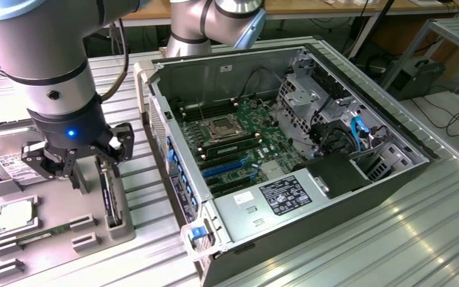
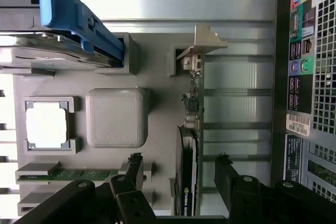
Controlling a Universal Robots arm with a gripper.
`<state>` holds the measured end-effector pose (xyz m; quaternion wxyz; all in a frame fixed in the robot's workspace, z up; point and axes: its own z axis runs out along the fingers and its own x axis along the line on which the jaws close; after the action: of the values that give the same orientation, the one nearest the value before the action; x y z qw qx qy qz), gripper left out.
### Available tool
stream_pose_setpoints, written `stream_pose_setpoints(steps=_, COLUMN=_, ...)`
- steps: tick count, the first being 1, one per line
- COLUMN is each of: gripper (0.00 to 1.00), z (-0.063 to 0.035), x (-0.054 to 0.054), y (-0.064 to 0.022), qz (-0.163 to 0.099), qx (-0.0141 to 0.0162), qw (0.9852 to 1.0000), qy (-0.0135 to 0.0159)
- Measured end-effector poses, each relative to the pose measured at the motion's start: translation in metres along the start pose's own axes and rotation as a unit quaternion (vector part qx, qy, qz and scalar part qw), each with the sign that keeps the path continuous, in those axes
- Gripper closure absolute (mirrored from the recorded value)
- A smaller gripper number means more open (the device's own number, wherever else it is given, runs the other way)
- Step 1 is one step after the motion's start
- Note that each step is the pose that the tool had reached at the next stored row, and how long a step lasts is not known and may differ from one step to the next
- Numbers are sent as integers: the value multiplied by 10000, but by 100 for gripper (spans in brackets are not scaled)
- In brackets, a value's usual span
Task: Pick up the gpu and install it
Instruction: 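Pick up the gpu and move the gpu toward the slot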
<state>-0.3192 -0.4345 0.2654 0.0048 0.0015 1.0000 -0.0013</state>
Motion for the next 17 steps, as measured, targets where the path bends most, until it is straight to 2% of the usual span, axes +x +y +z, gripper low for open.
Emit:
stream_pose_setpoints(steps=3, gripper=34, z=25, x=0, y=-1, qz=0, qx=-1, qw=10000, qy=2)
stream_pose_setpoints(steps=8, gripper=34, z=91, x=1, y=-7, qz=-5, qx=0, qw=10000, qy=32)
stream_pose_setpoints(steps=13, gripper=34, z=163, x=1, y=-11, qz=-5, qx=0, qw=10000, qy=31)
stream_pose_setpoints(steps=17, gripper=34, z=211, x=-13, y=-13, qz=2, qx=0, qw=10000, qy=17)
